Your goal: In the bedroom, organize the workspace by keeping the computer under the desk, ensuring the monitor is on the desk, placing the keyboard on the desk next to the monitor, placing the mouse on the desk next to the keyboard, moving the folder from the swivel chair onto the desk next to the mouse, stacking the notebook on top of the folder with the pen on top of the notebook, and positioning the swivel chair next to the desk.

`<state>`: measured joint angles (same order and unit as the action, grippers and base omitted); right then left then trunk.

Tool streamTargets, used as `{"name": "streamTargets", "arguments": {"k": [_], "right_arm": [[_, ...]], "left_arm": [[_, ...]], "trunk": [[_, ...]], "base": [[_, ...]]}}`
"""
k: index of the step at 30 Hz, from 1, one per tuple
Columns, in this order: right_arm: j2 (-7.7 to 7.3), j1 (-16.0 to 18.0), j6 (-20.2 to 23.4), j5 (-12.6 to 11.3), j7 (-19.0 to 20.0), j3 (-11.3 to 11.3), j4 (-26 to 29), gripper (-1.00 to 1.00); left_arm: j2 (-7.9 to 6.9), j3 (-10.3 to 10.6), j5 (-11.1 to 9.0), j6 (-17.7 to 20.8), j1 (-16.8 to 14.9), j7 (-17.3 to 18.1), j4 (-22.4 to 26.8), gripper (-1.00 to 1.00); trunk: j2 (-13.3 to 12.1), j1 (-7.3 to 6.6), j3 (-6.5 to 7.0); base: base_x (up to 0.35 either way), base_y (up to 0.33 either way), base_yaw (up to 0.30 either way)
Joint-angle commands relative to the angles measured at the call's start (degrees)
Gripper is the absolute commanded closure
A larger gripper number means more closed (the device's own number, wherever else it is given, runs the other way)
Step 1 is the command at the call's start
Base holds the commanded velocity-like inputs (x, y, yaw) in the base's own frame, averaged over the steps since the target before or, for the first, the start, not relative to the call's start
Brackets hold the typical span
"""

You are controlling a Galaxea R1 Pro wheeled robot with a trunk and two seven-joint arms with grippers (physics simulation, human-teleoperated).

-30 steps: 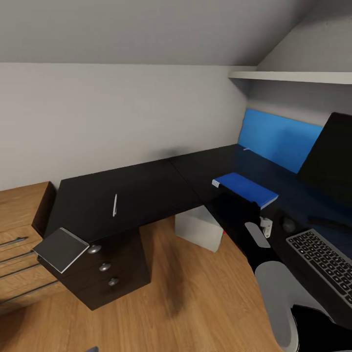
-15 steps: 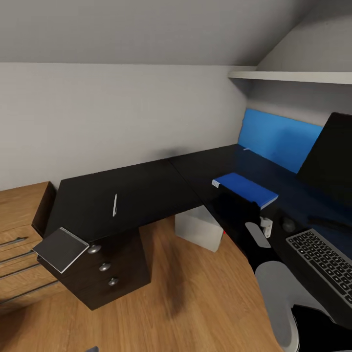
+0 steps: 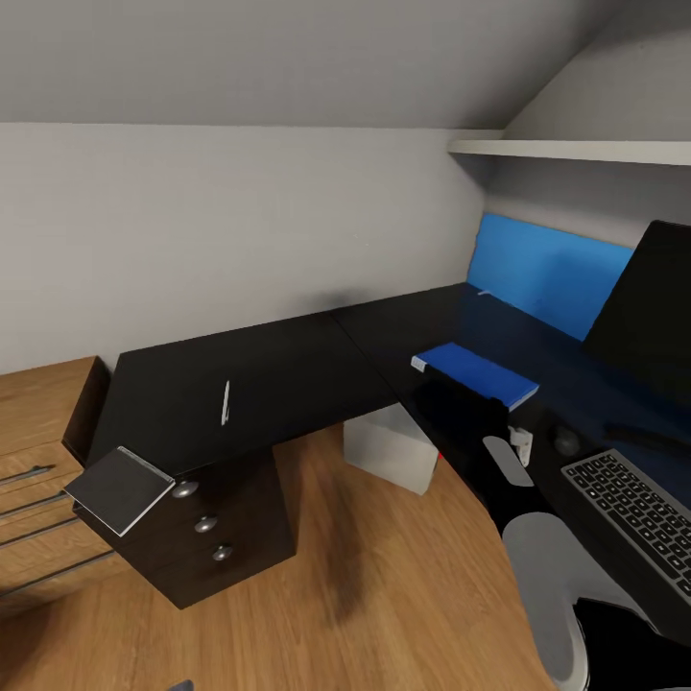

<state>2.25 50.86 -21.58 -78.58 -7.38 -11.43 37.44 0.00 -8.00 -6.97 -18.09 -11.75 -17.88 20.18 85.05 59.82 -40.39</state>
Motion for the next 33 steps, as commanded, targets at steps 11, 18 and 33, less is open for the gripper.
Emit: {"name": "streamTargets", "arguments": {"k": [11, 18, 33], "right_arm": [[-0.12, 0.03, -0.04, -0.34, -0.28, -0.17, 0.07, 1.0], [-0.14, 0.03, -0.1, -0.2, -1.32, -0.14, -1.41, 1.0], [-0.35, 0.03, -0.19, -0.17, -1.4, -0.18, -3.34, 1.0]], "left_arm": [[0.0, 0.09, -0.59, -0.28, -0.03, 0.04, -0.05, -1.0], [0.0, 0.09, -0.59, -0.28, -0.03, 0.03, -0.04, -1.0], [0.0, 0.09, -0.59, -0.28, -0.03, -0.04, -0.02, -1.0]], "trunk": [[0.02, 0.0, -0.05], [0.02, 0.0, -0.05], [0.02, 0.0, -0.05]], "base": [[0.0, 0.0, 0.0], [0.0, 0.0, 0.0], [0.0, -0.029, 0.0]]}}
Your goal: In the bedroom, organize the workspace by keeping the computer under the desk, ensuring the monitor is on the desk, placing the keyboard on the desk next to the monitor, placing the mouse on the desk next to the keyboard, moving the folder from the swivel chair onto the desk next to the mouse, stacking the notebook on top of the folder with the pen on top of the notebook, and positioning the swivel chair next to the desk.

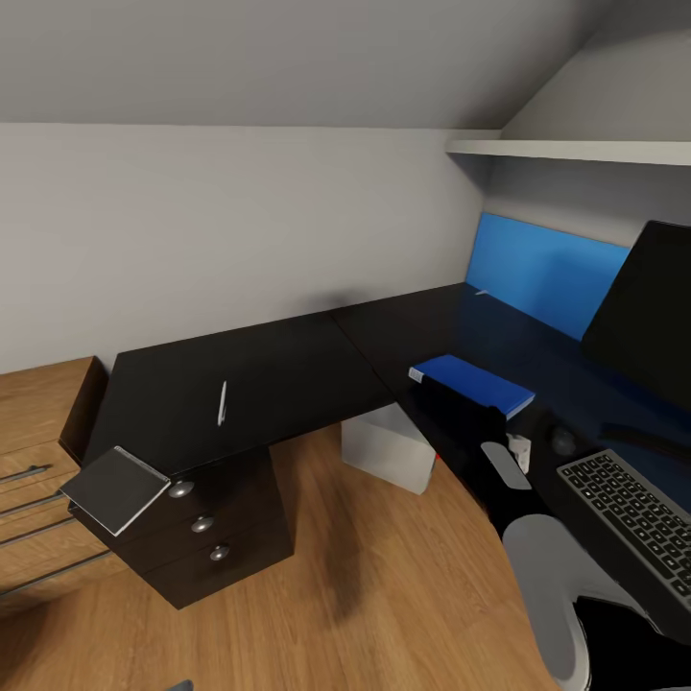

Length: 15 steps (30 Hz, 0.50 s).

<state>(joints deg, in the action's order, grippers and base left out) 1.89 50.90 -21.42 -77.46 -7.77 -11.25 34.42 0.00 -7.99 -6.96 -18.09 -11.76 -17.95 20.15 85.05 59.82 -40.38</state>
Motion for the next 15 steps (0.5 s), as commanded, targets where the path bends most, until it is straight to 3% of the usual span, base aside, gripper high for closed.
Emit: {"name": "streamTargets", "arguments": {"k": [1, 15], "right_arm": [[-0.04, -0.01, -0.33, -1.29, -1.02, -0.35, -0.31, 1.0], [-0.12, -0.01, -0.37, -1.29, -1.02, -0.35, -0.31, 1.0]], "left_arm": [[0.0, 0.08, -0.6, -0.28, -0.01, 0.02, 0.03, -1.0], [0.0, 0.08, -0.6, -0.28, -0.01, 0.02, 0.03, -1.0]], "trunk": [[0.02, 0.0, -0.06], [0.02, 0.0, -0.06]], "base": [[0.0, -0.103, 0.0], [0.0, -0.031, 0.0]]}}
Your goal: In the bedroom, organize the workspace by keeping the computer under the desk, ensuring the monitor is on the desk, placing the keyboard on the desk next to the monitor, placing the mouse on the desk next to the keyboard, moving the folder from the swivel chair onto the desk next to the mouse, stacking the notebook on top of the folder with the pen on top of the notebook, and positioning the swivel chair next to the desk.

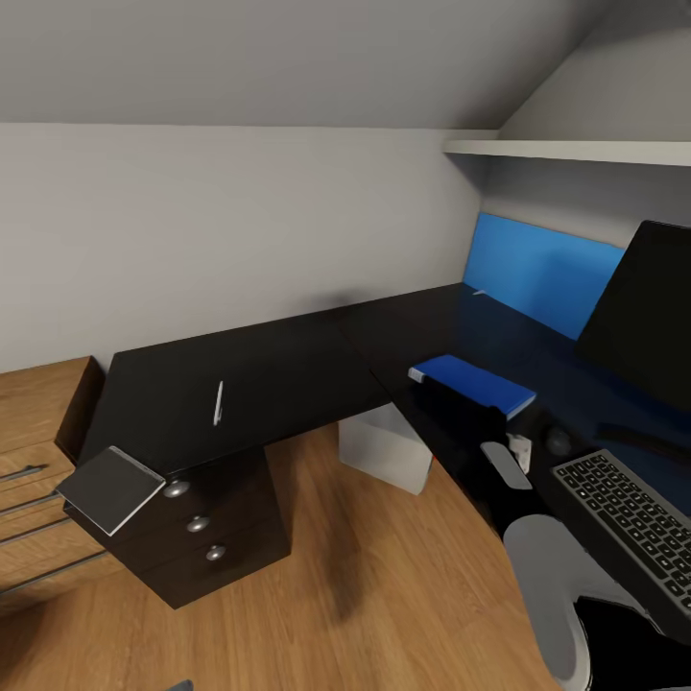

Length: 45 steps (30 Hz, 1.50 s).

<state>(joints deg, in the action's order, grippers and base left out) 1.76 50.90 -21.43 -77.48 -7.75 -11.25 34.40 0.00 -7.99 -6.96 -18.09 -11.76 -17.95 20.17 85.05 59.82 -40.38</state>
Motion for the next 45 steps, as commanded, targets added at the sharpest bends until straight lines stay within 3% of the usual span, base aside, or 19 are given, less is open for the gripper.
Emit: {"name": "streamTargets", "arguments": {"k": [1, 45], "right_arm": [[0.02, -0.01, -0.36, -1.27, -1.04, -0.35, -0.3, 1.0], [-0.01, -0.01, -0.36, -1.18, -1.04, -0.26, -0.21, 1.0]], "left_arm": [[0.0, 0.08, -0.6, -0.28, -0.01, 0.02, 0.02, -1.0], [-0.09, -0.01, -0.63, -0.28, -0.01, 0.03, -0.04, -1.0]], "trunk": [[0.02, 0.0, -0.06], [0.02, 0.0, -0.06]], "base": [[0.0, -0.149, 0.0], [0.018, -0.029, 0.0]]}}
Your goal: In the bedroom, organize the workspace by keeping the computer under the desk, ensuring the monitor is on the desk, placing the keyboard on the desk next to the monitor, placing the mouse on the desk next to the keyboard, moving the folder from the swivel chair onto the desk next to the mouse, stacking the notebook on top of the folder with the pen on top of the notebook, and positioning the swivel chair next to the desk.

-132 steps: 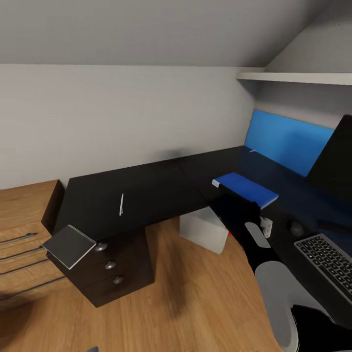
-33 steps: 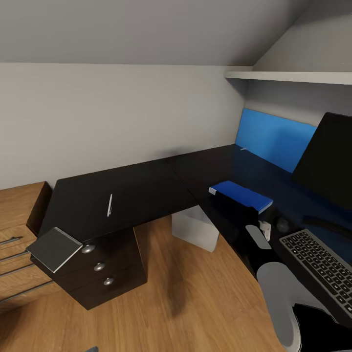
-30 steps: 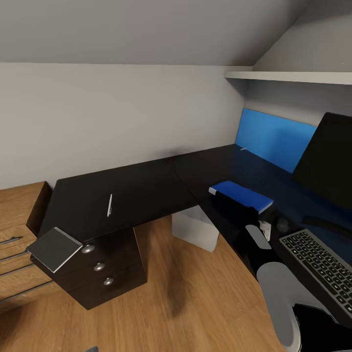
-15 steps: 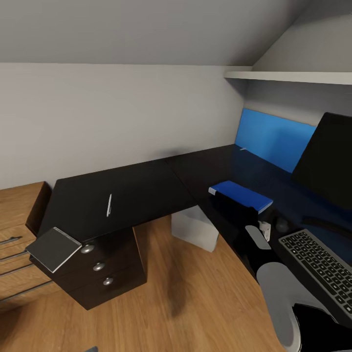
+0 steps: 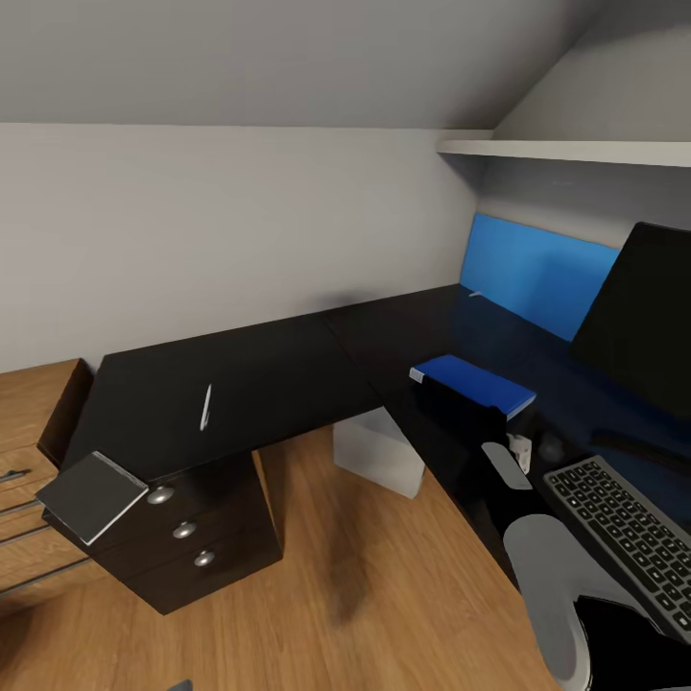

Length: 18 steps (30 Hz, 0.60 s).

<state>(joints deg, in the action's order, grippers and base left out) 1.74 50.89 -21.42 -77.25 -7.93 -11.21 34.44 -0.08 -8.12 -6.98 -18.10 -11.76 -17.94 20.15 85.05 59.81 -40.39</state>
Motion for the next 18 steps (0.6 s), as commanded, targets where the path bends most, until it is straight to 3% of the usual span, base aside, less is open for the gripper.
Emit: {"name": "streamTargets", "arguments": {"k": [1, 10, 11, 18], "right_arm": [[0.02, 0.0, -0.38, -1.42, -0.86, -0.31, -0.26, 1.0], [0.01, 0.0, -0.38, -1.42, -0.86, -0.32, -0.26, 1.0], [0.0, 0.0, -0.38, -1.4, -0.86, -0.31, -0.26, -1.0], [0.02, 0.0, -0.35, -1.33, -0.86, -0.31, -0.26, -1.0]], "left_arm": [[-0.01, 0.13, -0.61, -0.27, -0.02, 0.02, 0.0, -1.0], [-0.01, 0.13, -0.61, -0.27, -0.02, 0.01, 0.0, -1.0], [-0.01, 0.13, -0.61, -0.27, -0.02, 0.01, 0.02, -1.0], [-0.01, 0.05, -0.66, -0.27, -0.02, 0.01, 0.02, -1.0]], "trunk": [[0.02, 0.01, -0.05], [0.02, 0.01, -0.05], [0.02, 0.01, -0.05], [0.02, 0.01, -0.05]], "base": [[0.025, -0.027, 0.0], [0.004, -0.004, 0.0], [0.0, 0.0, 0.0], [0.0, 0.0, 0.0]]}}
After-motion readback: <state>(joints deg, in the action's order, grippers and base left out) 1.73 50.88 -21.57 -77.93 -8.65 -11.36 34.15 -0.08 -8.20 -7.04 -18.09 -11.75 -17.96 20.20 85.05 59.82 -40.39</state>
